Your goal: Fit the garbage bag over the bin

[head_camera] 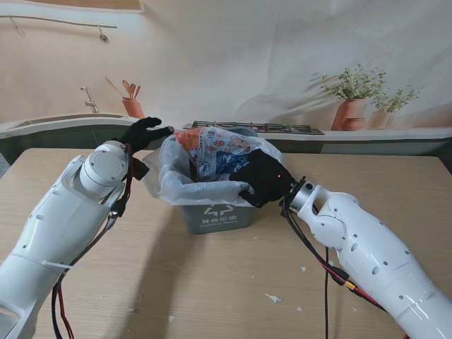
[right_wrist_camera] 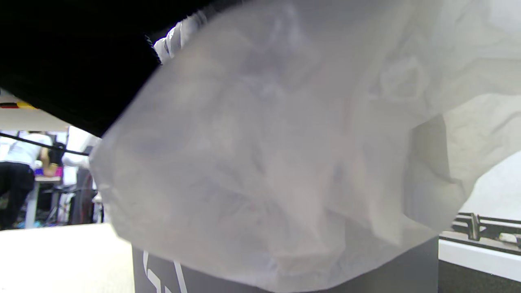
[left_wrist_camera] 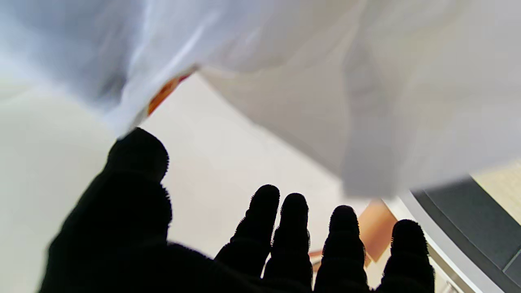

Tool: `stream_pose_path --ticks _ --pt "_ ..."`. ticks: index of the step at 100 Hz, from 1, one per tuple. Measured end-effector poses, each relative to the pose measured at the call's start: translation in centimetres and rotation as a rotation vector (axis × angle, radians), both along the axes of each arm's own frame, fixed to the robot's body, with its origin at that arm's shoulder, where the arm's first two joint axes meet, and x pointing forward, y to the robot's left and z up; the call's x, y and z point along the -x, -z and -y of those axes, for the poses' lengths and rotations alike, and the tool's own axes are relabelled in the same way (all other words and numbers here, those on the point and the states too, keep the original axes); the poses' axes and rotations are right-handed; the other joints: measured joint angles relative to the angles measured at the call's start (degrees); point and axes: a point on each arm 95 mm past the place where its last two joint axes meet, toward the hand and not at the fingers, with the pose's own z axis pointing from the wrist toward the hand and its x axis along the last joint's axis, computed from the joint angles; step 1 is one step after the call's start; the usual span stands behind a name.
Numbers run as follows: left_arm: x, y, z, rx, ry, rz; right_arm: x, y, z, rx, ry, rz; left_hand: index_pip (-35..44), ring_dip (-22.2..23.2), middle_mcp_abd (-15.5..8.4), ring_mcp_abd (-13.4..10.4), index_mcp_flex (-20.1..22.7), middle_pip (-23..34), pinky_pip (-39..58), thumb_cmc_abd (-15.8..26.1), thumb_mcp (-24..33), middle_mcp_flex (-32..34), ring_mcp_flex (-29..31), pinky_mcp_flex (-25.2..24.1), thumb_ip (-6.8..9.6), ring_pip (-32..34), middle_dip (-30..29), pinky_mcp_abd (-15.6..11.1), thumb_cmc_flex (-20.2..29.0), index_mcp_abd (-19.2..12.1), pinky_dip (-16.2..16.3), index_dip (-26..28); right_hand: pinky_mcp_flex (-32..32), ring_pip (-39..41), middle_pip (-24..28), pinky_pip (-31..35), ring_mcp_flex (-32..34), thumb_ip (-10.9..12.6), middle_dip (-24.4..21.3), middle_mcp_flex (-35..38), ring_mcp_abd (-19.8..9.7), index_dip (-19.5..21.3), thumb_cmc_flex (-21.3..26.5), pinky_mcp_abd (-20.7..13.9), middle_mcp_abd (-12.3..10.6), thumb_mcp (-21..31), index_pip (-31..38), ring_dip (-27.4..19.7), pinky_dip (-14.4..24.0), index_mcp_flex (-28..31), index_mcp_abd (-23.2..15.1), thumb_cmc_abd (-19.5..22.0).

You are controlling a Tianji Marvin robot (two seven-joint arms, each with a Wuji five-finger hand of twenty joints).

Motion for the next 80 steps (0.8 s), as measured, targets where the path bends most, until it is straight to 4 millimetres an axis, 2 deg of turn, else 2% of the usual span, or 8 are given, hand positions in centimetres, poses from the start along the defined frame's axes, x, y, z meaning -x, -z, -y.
stream_pose_path --ticks 13,20,25,28,41,52,76,80 --pt "0.2 -0.7 0.0 0.103 -0.073 -0.006 0.0 0.0 -0.2 -0.005 0.004 -0.004 -1.7 -0.74 0.02 -0.11 0.47 -0.85 -3.04 -0.16 -2.31 -0.32 -0.22 -0.29 0.0 -1.71 -0.84 -0.9 -0.64 0.33 0.49 -0.63 0.07 1.81 0.47 0.3 0.8 0.0 0.65 1.08 0.75 -0.5 0.35 0.0 0.74 0.02 0.0 0.2 0.0 0.11 0.98 -0.01" --pt "0.5 -0.5 0.8 0.022 0.027 -0.104 0.0 0.0 -0.2 -0.01 0.008 -0.009 -2.61 -1.31 0.04 -1.68 0.05 -3.53 -4.95 1.86 -10.1 -0.97 -0.81 0.29 0.0 -4.23 -2.35 -2.23 -1.24 0.14 -1.07 -1.13 0.18 2.52 0.58 0.66 0.84 0.0 1.11 1.13 0.97 -0.54 0.37 0.0 0.86 0.34 0.0 0.38 0.0 0.2 1.35 -0.05" --pt "0.6 -0.2 1.1 -0.111 0.11 -0.14 0.0 0.0 -0.3 -0.014 0.01 -0.011 -2.8 -1.31 0.04 -1.98 -0.06 -4.12 -5.79 4.27 -13.87 -1.21 -0.87 0.6 0.0 -5.06 -2.77 -2.35 -3.76 0.29 -2.99 -1.41 0.69 2.73 0.62 1.09 1.48 0.01 1.31 1.79 1.34 -0.69 0.38 0.0 1.32 0.62 0.0 0.39 0.0 0.64 1.97 -0.14" --pt "0.5 -0.2 1.1 -0.138 0.127 -0.127 0.0 0.0 -0.3 -0.016 0.013 -0.011 -2.87 -1.31 0.04 -2.04 -0.06 -4.21 -6.69 3.75 -14.06 -1.21 -0.87 0.6 0.0 -5.58 -2.84 -2.42 -1.91 0.29 -3.9 -1.47 0.75 2.9 0.62 1.46 1.56 0.01 1.44 2.38 1.38 -0.68 0.38 0.02 1.35 0.62 0.05 0.4 0.0 0.84 1.97 -0.25" --pt "0.0 -0.7 0.8 -0.038 0.092 0.001 0.1 0.0 -0.4 -0.022 0.024 -0.01 -5.02 -3.48 0.04 -4.08 -0.06 -5.6 -10.34 9.57 -14.6 -1.22 -1.4 1.31 0.0 -8.22 -4.45 -3.7 -2.75 0.3 -11.22 -2.24 1.62 3.49 0.63 1.7 3.58 0.01 1.96 4.06 1.54 -1.77 0.38 0.06 1.58 1.07 0.05 0.4 0.0 2.19 2.8 -1.17" --pt "0.0 -1.1 1.3 -0.003 0.098 0.114 0.4 0.0 -0.6 -0.024 0.037 -0.007 -5.08 -5.74 -0.01 -4.36 -0.06 -6.24 -11.52 9.59 -14.61 -1.22 -1.4 1.96 0.0 -8.75 -5.12 -4.37 -2.75 -1.43 -16.63 -2.72 2.13 3.49 0.63 2.14 4.33 0.01 2.34 4.72 2.02 -1.8 0.38 0.09 1.97 1.56 0.04 0.4 0.0 2.39 3.25 -1.67" --pt "1.3 -2.1 1.8 0.094 0.122 0.237 0.6 0.0 -0.9 -0.028 0.064 -0.003 -1.8 -3.38 -0.03 -3.47 2.74 -2.78 -11.46 5.84 -14.24 -1.22 -1.4 1.68 0.0 -7.11 -3.64 -4.23 1.01 -3.11 -15.91 -0.79 2.24 4.05 0.65 2.24 4.36 0.01 3.02 4.77 2.05 -2.24 0.38 0.11 2.02 1.59 0.01 0.4 0.07 2.89 3.4 -1.74" --pt "1.7 -2.4 2.0 0.085 0.14 0.285 0.6 0.0 -1.0 -0.028 0.069 -0.003 -0.16 -2.11 -0.03 -2.99 4.13 -0.93 -11.39 2.68 -5.35 -1.2 -1.4 1.42 0.0 -6.01 -2.44 -4.2 0.01 -3.63 -13.63 -0.04 2.24 4.12 0.65 2.24 4.36 0.01 3.23 4.77 2.06 -2.24 0.33 0.12 2.02 1.59 0.01 0.4 0.07 2.9 3.4 -1.74"
